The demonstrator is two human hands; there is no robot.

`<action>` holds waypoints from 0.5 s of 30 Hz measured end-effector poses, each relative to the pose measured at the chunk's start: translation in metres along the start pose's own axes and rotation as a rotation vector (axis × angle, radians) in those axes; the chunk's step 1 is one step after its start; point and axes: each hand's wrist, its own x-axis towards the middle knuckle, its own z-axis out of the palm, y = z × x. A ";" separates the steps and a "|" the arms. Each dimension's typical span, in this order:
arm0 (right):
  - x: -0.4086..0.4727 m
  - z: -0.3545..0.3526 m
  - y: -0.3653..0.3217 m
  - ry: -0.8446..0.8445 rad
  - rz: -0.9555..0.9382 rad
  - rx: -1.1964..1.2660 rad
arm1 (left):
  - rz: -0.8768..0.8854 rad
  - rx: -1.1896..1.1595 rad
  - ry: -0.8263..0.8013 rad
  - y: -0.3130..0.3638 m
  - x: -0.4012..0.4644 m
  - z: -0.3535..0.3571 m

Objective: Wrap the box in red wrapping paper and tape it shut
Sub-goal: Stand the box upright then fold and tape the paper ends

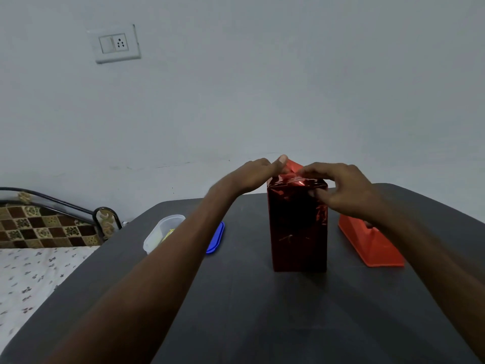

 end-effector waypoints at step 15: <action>0.010 0.018 0.022 0.122 0.174 0.435 | 0.277 -0.018 0.079 0.038 -0.008 -0.035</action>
